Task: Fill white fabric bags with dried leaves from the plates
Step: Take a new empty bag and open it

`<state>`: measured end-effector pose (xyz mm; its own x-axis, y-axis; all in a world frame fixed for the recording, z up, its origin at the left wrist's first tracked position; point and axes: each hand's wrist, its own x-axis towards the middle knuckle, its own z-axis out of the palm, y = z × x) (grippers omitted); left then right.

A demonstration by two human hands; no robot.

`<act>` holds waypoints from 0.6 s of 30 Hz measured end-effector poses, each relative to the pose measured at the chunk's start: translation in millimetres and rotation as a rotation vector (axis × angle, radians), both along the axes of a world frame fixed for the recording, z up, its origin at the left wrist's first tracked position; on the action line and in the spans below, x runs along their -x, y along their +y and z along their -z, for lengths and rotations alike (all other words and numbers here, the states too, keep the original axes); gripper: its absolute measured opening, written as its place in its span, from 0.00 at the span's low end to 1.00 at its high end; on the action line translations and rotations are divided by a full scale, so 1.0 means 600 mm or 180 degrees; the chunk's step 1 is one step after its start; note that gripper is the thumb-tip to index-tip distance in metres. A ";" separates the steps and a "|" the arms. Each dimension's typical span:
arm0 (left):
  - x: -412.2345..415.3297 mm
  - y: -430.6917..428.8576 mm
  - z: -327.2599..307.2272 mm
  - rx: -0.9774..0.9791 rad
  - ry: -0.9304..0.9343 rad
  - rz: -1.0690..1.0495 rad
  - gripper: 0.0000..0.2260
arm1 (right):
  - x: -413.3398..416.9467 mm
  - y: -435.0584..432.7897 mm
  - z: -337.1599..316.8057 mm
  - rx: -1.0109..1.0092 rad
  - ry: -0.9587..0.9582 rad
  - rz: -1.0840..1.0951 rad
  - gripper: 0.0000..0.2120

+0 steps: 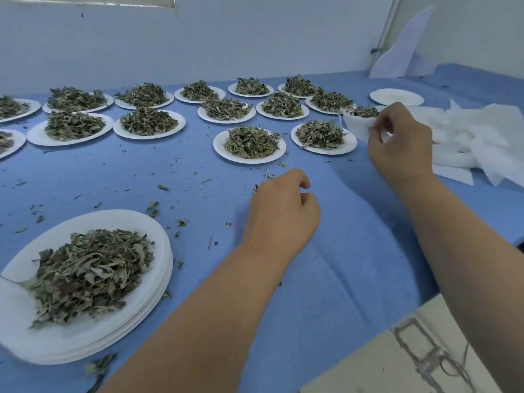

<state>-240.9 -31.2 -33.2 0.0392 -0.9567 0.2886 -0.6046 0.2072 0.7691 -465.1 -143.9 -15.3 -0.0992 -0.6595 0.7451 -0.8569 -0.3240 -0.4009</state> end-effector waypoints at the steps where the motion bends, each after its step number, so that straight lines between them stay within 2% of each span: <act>1: 0.000 0.000 -0.001 0.0021 0.0074 -0.0019 0.12 | -0.010 0.008 -0.006 0.0124 -0.0148 -0.0126 0.04; 5: -0.001 0.003 -0.012 0.0090 0.0583 0.0012 0.13 | -0.073 0.059 -0.034 0.0353 -0.1166 -0.0661 0.09; 7: -0.009 0.003 -0.026 0.0165 0.1000 -0.0052 0.18 | -0.112 0.089 -0.048 0.0111 -0.1651 -0.1087 0.10; 11: -0.055 0.007 -0.062 0.0116 0.1842 -0.0062 0.31 | -0.182 0.135 -0.076 -0.0519 -0.2219 -0.2515 0.13; 15: -0.125 0.035 -0.101 0.0264 0.2805 0.0169 0.26 | -0.246 0.159 -0.096 -0.1013 -0.2469 -0.3334 0.13; 18: -0.189 0.067 -0.125 0.0737 0.2596 -0.0117 0.14 | -0.300 0.166 -0.111 -0.0951 -0.2414 -0.3469 0.12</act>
